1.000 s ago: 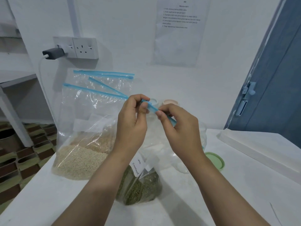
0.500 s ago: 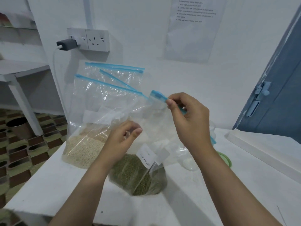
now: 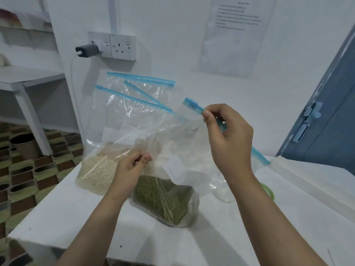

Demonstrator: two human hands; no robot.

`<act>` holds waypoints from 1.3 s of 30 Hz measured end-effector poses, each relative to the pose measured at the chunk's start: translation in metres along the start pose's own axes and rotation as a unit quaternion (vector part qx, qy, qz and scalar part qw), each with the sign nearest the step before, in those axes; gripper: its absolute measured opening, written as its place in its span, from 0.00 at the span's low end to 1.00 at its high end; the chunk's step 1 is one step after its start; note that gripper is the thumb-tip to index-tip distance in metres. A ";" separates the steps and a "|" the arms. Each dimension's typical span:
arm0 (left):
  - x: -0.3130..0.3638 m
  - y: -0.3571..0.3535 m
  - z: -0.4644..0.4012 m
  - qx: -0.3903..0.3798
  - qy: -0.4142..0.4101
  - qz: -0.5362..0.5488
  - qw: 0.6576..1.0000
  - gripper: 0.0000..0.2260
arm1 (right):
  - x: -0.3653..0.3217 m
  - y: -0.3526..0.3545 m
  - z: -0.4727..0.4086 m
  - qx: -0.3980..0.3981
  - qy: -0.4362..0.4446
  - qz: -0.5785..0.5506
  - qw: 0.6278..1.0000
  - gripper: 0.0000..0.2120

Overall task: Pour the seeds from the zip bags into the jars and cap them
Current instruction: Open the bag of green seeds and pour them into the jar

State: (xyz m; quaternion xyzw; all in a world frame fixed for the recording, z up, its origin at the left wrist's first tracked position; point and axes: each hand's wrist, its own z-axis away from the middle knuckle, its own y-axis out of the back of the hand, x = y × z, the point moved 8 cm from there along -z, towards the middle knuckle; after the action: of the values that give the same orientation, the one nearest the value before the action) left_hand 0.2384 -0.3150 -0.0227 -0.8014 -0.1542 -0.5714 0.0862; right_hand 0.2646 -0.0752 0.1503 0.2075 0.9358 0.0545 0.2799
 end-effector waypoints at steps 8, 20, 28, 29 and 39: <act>0.076 -0.010 -0.027 -0.028 -0.155 -0.062 0.985 0.12 | 0.001 0.047 -0.003 0.105 -0.028 -0.013 0.994 0.05; 0.076 -0.016 -0.037 -0.076 -0.179 -0.146 0.970 0.11 | 0.033 0.046 0.015 0.097 -0.122 -0.043 0.987 0.06; 0.033 0.017 -0.025 0.010 -0.192 -0.259 0.947 0.22 | 0.025 0.031 0.015 0.077 -0.111 -0.036 0.990 0.06; 0.023 0.022 -0.022 0.023 -0.180 -0.275 0.944 0.24 | 0.024 0.031 0.016 0.077 -0.112 -0.037 0.990 0.06; -0.055 0.049 0.001 0.111 0.148 -0.059 0.981 0.29 | 0.002 0.026 0.038 0.075 -0.092 -0.059 0.991 0.05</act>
State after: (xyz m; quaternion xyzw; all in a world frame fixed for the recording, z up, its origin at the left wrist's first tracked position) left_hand 0.2398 -0.3691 -0.0730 -0.6829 -0.2488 -0.6674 0.1623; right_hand 0.2934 -0.0512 0.1230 0.1759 0.9181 -0.0515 0.3513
